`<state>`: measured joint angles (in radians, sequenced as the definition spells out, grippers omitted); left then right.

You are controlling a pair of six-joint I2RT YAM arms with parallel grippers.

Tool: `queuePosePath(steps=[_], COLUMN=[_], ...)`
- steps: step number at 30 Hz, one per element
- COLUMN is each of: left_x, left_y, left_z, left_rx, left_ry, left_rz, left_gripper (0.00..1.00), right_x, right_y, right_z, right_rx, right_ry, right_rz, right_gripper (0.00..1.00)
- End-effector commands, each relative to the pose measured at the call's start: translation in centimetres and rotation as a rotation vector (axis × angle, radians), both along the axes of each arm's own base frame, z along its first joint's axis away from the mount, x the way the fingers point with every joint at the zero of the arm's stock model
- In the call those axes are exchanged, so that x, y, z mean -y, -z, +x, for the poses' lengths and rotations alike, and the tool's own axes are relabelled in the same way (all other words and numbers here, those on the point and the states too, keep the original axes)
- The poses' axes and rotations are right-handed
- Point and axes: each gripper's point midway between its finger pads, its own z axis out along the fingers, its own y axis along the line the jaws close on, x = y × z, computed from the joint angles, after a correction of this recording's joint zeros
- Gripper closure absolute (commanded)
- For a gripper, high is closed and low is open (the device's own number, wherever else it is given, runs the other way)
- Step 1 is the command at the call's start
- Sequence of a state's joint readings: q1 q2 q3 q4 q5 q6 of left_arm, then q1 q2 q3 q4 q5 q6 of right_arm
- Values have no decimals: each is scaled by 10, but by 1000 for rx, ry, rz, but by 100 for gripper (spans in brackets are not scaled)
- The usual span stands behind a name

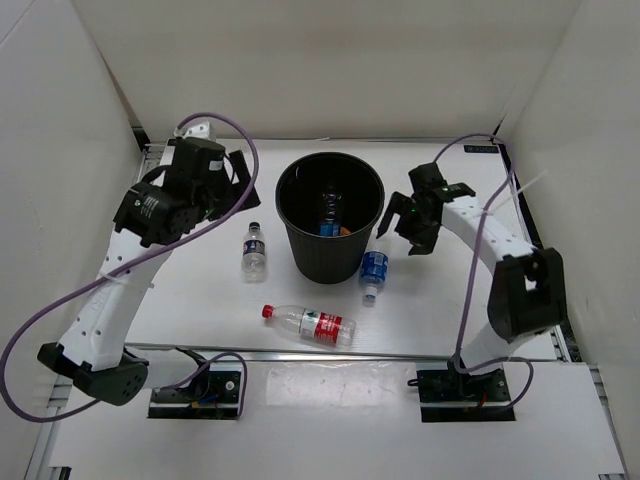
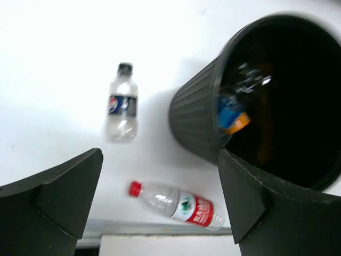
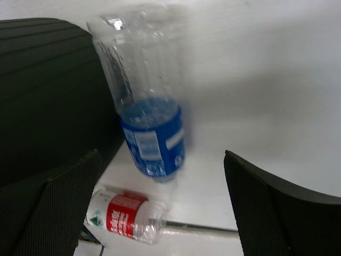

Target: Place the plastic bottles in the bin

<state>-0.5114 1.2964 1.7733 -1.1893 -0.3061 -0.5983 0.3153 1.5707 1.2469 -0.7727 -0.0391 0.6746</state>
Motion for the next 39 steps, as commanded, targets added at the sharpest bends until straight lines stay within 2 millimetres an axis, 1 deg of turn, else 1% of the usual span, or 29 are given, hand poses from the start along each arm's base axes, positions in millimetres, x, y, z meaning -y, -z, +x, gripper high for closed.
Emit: queuePosePath(steps=[1, 2, 3, 4, 5, 6, 8, 10, 11, 13, 15, 16, 18, 19, 21, 22, 24, 25, 27, 28, 30, 31, 32, 33, 34, 35, 36, 38, 39], left_x=[-17, -18, -21, -23, -24, -26, -31, -33, -33, -33, -35, -36, -35, -34, -34, -34, -36, -36, -43, -43, -51, -53, -52, -52, -54, -52, -51, -52, -52], left_y=[39, 49, 51, 50, 55, 57, 58, 62, 62, 63, 63, 67, 67, 69, 69, 69, 71, 71, 70, 70, 72, 68, 72, 71, 71, 68, 74, 78, 83], left_z=[-16, -18, -24, -27, -30, -33, -38, -41, -41, -43, -42, -42, -42, -41, -41, -41, -39, -39, -36, -36, -32, -30, -28, -27, -26, -22, -23, -21, -21], left_rx=[-129, -157, -167, -160, -180, -181, -195, -214, -215, -223, -223, -239, -239, -247, -247, -247, -250, -250, -238, -238, -228, -208, -212, -196, -186, -165, -182, -188, -196], left_ry=[-71, -78, -87, -87, -87, -87, -96, -103, -103, -109, -125, -125, -131, -131, -131, -131, -140, -140, -169, -169, -204, -221, -221, -213, -223, -224, -216, -221, -221], left_rz=[69, 78, 74, 70, 82, 82, 90, 95, 95, 93, 85, 95, 88, 93, 93, 93, 105, 106, 124, 124, 147, 126, 128, 127, 119, 106, 108, 101, 105], left_gripper=[0, 0, 0, 0, 0, 0, 0, 0, 0, 0, 0, 0, 0, 0, 0, 0, 0, 0, 0, 0, 0, 0, 0, 0, 0, 0, 0, 0, 0], right_x=[-30, -34, -38, -40, -43, -48, -52, -52, -51, -51, -50, -47, -41, -38, -31, -20, -8, 1, 14, 23, 31, 34, 38, 37, 36, 30, 30, 24, 17], right_y=[3, 5, 12, 11, 12, 23, 34, 43, 54, 68, 73, 78, 87, 91, 88, 81, 69, 49, 29, 6, -24, -59, -77, -97, -127, -169, -192, -246, -289], right_z=[28, 34, 40, 47, 49, 50, 56, 57, 55, 50, 47, 39, 32, 24, 21, 21, 22, 27, 29, 34, 40, 47, 47, 48, 49, 52, 54, 54, 55], right_rx=[43, 48, 47, 60, 54, 29, 1, -24, -51, -98, -119, -142, -163, -179, -169, -163, -143, -88, -30, 37, 109, 194, 223, 271, 347, 434, 482, 593, 684], right_ry=[-53, -58, -64, -65, -69, -78, -81, -89, -87, -95, -94, -100, -91, -90, -84, -49, -6, 20, 51, 77, 99, 107, 117, 116, 108, 87, 84, 66, 35], right_rz=[124, 134, 147, 151, 159, 152, 154, 142, 135, 128, 122, 112, 85, 80, 70, 64, 52, 54, 46, 54, 70, 89, 94, 105, 130, 173, 183, 237, 272], right_gripper=[0, 0, 0, 0, 0, 0, 0, 0, 0, 6, 9, 14, 20, 26, 32, 35, 43, 46, 52, 54, 57, 58, 58, 58, 61, 63, 64, 64, 64])
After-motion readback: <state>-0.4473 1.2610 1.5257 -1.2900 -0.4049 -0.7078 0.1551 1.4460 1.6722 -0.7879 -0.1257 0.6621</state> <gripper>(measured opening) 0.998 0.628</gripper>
